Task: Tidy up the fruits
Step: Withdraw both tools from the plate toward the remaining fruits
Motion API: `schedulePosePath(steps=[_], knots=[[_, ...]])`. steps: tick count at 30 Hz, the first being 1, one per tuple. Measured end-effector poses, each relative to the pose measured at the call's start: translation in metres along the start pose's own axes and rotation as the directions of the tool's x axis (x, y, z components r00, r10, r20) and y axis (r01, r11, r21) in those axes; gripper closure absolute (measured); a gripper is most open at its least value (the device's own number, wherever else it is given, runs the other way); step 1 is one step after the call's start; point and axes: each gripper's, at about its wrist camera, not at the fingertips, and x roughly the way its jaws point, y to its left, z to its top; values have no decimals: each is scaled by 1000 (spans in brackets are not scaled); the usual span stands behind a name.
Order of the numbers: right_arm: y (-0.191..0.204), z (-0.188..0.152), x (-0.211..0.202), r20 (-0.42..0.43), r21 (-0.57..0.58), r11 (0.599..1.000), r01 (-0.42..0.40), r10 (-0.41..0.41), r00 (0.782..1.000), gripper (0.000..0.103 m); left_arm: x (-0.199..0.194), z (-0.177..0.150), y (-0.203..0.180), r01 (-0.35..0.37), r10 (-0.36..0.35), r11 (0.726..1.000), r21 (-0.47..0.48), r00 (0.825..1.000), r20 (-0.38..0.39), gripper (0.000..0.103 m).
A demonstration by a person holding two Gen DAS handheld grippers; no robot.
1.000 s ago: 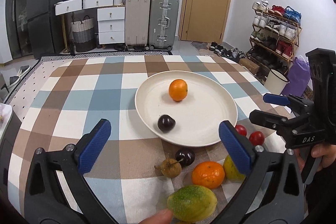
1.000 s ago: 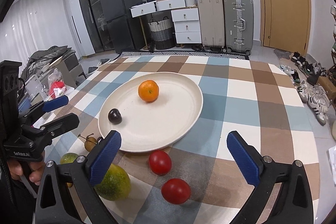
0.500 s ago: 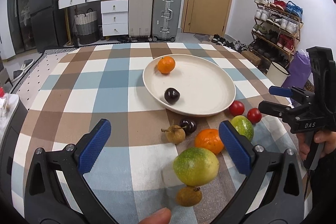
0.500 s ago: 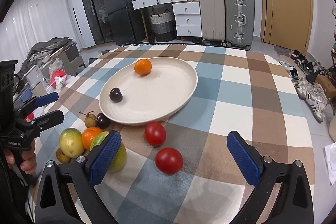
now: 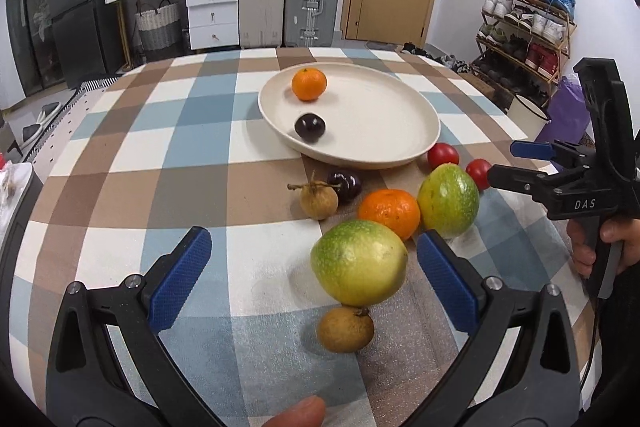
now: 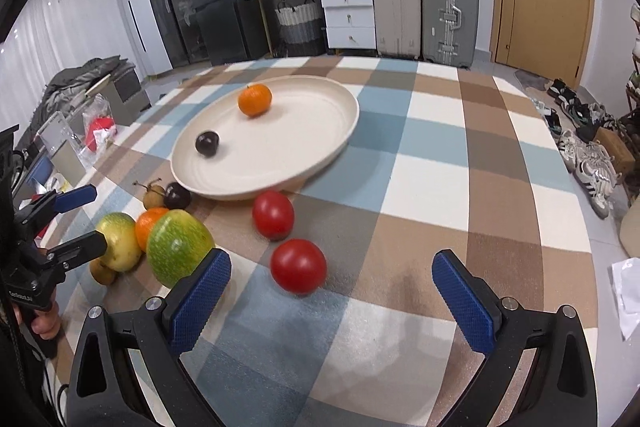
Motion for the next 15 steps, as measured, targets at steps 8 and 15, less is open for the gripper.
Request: schedulePosePath(steps=[8, 15], knots=[[2, -3, 9, -34, -21, 1000, 6, -7, 999, 1, 8, -3, -3, 19, -19, 1000, 6, 999, -31, 1], [8, -5, 12, -52, -48, 999, 7, -9, 999, 3, 15, -2, -3, 30, -30, 1000, 8, 998, -59, 1]])
